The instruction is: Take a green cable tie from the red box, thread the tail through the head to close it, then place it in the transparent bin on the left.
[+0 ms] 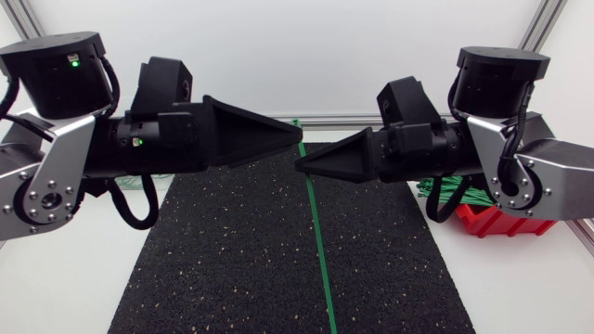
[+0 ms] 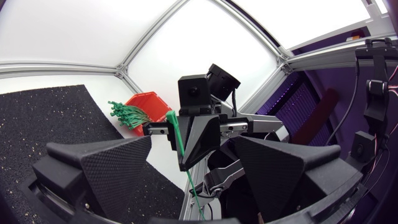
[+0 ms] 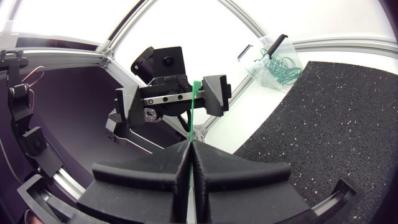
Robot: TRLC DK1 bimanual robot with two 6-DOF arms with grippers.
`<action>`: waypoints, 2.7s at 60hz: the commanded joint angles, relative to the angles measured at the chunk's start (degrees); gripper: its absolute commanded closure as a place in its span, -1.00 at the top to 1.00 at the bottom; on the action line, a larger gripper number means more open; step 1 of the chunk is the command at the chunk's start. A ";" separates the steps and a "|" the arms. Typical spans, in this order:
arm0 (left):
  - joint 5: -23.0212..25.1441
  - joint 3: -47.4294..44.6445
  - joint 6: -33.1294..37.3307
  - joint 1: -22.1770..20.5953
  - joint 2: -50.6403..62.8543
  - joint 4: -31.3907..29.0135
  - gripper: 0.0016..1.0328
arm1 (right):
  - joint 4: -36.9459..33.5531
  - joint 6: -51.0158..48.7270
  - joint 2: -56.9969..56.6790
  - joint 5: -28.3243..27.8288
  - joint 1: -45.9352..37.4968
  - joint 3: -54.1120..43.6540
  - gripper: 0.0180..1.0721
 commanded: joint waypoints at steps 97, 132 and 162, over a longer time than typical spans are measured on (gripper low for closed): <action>0.85 2.59 -6.81 -0.44 5.48 4.37 -0.93 | 2.68 1.19 -0.83 2.83 1.30 -3.25 -0.89; 0.85 2.76 -7.77 -0.44 5.48 4.28 -0.93 | 2.59 0.40 1.11 4.24 3.50 -2.90 -0.89; 4.72 4.87 -8.74 8.00 5.48 0.77 -0.93 | -18.68 -24.21 1.19 1.16 -0.37 2.55 0.91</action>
